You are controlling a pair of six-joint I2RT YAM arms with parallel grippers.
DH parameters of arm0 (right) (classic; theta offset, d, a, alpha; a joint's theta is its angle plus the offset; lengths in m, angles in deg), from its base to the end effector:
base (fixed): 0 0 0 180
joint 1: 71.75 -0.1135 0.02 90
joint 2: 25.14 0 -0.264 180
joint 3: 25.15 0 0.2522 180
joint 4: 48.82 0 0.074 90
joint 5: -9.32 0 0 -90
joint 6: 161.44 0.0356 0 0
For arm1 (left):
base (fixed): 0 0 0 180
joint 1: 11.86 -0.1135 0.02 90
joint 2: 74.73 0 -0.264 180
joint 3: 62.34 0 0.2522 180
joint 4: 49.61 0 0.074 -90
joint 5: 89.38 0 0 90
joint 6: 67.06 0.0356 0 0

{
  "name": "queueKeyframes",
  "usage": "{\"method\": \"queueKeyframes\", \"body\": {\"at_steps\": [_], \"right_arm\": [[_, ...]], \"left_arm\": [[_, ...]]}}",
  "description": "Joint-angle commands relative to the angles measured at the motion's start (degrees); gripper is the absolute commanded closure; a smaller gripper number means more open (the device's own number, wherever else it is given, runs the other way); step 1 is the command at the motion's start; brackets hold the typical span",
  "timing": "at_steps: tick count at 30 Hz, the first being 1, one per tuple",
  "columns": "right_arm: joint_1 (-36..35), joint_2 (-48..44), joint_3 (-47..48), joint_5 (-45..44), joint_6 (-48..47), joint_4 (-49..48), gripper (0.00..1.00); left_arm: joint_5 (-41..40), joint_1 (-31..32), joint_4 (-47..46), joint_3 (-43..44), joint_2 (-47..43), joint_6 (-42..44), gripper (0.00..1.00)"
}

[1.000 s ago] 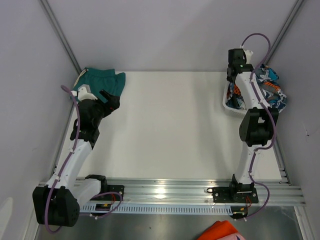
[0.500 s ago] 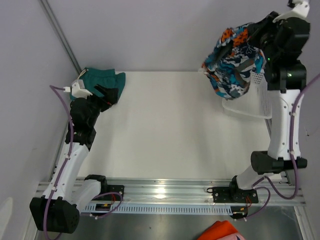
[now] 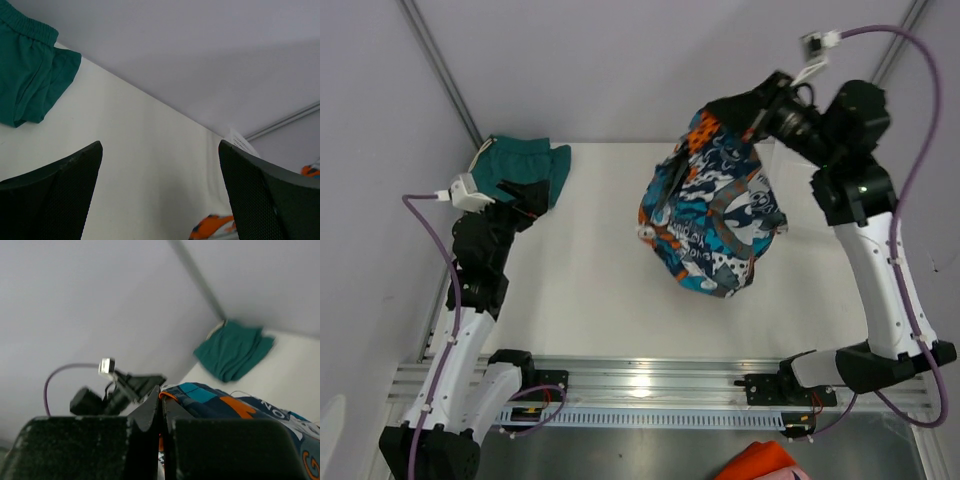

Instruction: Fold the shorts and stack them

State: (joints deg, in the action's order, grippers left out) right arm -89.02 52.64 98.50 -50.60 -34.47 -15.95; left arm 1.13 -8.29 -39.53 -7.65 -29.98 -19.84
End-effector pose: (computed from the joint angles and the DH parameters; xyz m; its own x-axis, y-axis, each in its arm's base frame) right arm 0.2256 0.0888 0.5761 -0.2633 0.4631 -0.8463 -0.7070 0.5042 0.4959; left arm 0.1901 -0.0122 0.3426 -0.0501 -0.6774 -0.7340 0.0506 0.7322 -0.6792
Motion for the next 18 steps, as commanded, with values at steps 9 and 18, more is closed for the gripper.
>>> {"method": "queueKeyframes", "body": {"at_steps": [9, 18], "right_arm": [[-18.76, -7.38, -20.4, -0.38, 0.03, -1.62, 1.0], [-14.89, -0.72, -28.15, -5.38, -4.1, 6.9, 0.94]], "left_arm": [[9.23, -0.32, 3.06, -1.3, -9.69, 0.42, 0.01], [20.49, 1.43, 8.17, -2.6, -8.01, 5.43, 0.01]]}}
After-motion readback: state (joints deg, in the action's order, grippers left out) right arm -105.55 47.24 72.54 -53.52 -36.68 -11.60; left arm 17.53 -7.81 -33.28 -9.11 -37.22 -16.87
